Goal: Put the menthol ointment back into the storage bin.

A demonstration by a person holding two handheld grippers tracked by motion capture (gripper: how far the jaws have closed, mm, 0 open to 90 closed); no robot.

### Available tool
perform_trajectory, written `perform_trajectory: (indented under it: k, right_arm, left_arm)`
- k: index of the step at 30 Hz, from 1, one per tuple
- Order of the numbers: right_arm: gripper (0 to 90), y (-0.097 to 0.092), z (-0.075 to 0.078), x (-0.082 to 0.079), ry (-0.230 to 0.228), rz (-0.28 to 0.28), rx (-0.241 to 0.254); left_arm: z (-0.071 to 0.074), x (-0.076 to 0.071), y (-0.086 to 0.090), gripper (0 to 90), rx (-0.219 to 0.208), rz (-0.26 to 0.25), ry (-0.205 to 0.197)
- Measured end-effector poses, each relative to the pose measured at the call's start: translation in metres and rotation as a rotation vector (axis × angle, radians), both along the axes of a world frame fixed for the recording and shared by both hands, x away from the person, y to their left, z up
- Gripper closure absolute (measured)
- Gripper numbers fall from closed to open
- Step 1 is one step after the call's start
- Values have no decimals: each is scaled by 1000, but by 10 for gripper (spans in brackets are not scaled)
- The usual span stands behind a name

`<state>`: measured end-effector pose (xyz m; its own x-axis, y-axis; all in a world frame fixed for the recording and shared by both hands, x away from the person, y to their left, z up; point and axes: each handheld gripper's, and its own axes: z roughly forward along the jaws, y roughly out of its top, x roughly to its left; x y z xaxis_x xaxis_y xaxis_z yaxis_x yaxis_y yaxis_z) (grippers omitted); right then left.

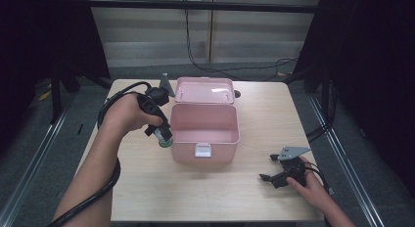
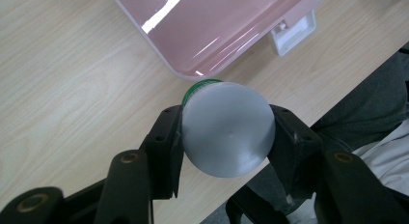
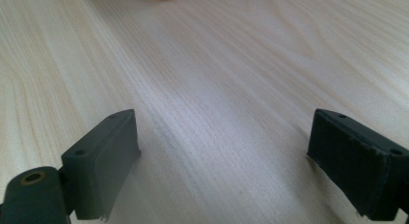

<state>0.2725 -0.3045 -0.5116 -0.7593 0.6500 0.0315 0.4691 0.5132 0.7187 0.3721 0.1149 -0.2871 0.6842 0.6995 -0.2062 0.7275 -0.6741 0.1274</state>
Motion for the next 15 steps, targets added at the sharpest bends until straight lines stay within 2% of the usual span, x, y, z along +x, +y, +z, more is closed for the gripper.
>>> perform_trajectory:
  k: [15]
  right_arm:
    - [100, 0, 0, 0, 0, 0, 0]
  left_arm:
    - [14, 16, -19, 498, -12, 16, -12]
